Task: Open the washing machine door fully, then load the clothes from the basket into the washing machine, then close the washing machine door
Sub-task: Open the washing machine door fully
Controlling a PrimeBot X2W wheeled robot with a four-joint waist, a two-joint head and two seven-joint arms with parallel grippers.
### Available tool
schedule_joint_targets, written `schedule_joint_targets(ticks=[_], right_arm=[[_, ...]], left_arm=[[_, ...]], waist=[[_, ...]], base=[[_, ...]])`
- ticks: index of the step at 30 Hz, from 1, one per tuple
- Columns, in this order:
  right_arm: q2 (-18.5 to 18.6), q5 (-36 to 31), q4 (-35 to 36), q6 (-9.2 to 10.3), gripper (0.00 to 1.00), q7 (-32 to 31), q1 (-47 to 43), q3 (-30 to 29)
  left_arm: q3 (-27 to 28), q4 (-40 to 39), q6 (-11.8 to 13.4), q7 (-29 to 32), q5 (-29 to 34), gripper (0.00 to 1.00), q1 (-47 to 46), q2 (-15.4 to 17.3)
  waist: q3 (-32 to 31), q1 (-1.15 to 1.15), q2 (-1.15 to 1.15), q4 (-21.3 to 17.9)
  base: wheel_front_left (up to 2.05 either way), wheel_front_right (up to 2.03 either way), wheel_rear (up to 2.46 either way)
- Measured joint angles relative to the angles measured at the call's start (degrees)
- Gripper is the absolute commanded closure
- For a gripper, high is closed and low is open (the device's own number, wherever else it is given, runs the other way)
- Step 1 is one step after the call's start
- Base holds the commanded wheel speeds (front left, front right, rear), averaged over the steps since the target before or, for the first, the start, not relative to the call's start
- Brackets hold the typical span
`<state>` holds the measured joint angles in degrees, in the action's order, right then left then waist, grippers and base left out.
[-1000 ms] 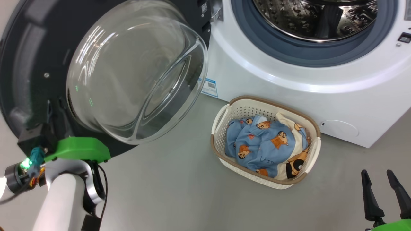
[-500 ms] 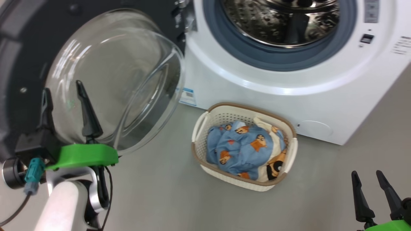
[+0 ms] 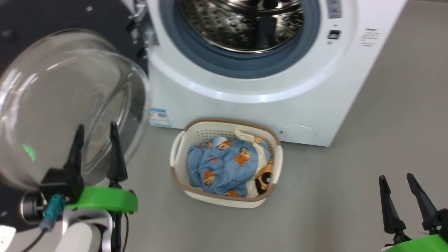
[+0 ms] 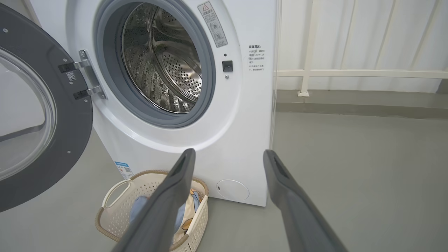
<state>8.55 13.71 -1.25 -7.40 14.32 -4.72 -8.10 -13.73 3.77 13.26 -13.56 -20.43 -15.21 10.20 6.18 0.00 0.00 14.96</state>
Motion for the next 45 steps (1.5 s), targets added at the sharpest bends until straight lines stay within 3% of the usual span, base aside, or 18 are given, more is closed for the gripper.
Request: schedule_joint_targets(ticks=[13,19,35,45], right_arm=[[-0.55,-0.57,2.6,0.0,0.0,0.0,-0.01,0.34],[-0.86,-0.59,2.91,0.0,0.0,0.0,-0.06,0.47],[-1.38,-2.58,2.14,0.01,0.0,0.0,-2.29,-0.99],[-1.59,-2.58,0.27,0.0,0.0,0.0,-2.62,-2.14]], left_arm=[[-0.14,0.29,-3.58,-1.09,2.89,0.0,5.98,-0.45],[1.01,0.05,-5.14,-1.08,5.41,0.0,9.21,-2.33],[6.2,0.0,-10.1,-1.08,9.73,0.0,15.86,-6.31],[8.21,0.8,-11.8,-1.08,10.16,0.0,16.74,-7.28]], waist=[[-0.3,0.0,0.0,-7.99],[-0.06,0.0,0.0,-10.31],[-2.12,0.0,0.0,-13.18],[-3.77,0.0,0.0,-13.99]], base=[[0.0,0.0,0.0],[0.0,0.0,0.0],[0.0,0.0,0.0],[0.0,0.0,0.0]])
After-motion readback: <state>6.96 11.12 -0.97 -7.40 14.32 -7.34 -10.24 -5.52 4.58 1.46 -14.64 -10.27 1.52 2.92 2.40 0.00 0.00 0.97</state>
